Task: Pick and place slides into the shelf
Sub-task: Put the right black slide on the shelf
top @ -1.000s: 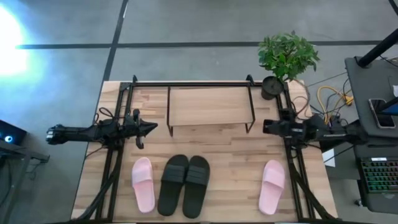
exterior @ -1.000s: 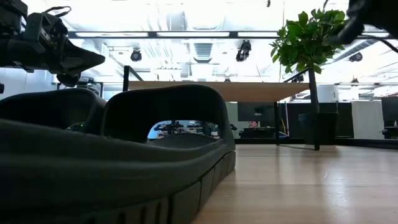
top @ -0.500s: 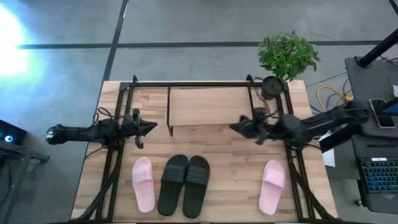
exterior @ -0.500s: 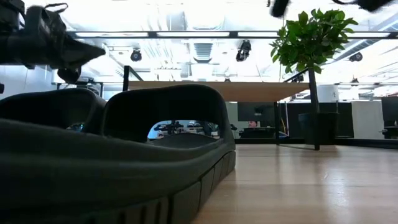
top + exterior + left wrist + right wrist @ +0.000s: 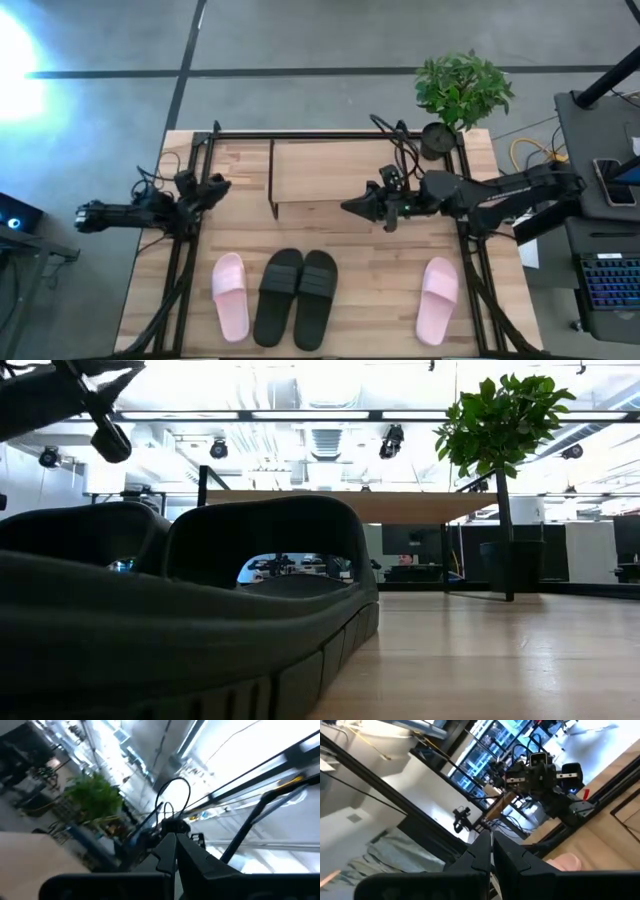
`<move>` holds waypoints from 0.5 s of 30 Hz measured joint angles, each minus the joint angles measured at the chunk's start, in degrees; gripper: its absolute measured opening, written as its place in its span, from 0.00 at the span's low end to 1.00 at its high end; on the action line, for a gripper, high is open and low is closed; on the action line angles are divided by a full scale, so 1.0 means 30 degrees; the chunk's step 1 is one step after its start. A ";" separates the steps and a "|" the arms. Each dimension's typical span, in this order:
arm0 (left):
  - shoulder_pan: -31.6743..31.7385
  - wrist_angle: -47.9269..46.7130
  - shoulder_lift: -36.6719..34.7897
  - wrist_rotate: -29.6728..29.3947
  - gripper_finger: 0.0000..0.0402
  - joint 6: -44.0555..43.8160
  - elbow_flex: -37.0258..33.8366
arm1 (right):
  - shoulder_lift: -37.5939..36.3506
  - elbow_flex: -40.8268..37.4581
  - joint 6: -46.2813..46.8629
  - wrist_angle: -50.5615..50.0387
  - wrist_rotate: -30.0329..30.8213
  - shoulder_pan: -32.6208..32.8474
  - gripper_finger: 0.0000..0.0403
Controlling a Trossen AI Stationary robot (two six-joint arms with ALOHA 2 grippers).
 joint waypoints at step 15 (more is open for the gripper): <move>-0.0044 -0.5546 0.2464 0.4022 0.00 0.2791 0.6650 | 0.4168 0.7125 -0.4037 -0.4725 -0.2096 -0.0603 0.03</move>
